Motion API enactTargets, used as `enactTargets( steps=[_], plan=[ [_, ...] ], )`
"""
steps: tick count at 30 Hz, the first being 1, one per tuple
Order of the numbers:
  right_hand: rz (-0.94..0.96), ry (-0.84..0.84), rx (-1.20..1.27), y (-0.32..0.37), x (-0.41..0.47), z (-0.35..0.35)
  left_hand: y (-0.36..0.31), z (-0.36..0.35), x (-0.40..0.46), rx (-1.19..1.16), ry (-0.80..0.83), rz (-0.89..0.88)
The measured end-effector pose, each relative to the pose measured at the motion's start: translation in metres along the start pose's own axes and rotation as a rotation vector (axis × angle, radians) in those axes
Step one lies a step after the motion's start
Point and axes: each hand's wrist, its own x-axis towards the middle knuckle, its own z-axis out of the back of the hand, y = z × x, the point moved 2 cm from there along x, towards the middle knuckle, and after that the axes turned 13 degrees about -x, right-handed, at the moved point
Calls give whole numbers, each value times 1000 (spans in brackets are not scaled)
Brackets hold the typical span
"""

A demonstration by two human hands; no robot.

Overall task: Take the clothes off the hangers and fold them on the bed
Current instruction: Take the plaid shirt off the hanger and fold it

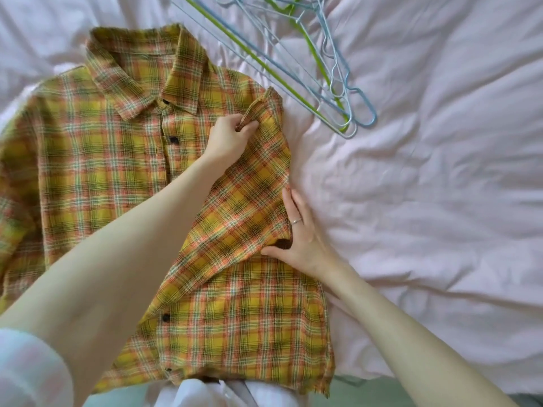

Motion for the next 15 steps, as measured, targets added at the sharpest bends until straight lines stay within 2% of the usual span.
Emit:
enactTargets(
  steps=[5, 7, 9, 11, 13, 15],
  plan=[
    [86, -241, -1, -12, -4, 7, -2, -5, 0, -2, -22, 3],
    [57, -345, 44, -16, -6, 9, -5, -11, 3, -15, -32, -16],
    [-52, -425, 145, -17, -10, 11, -9, -17, 7, -19, -54, -29],
    [-312, -386, 366, -22, -17, 16, -12, -27, 10, 13, -60, -45],
    [-518, -261, 509, -33, -20, 19, -12, -36, 13, 38, -56, -53],
    [-513, -137, 646, -43, -17, 19, -10, -41, 14, 44, -59, -38]
  ],
)
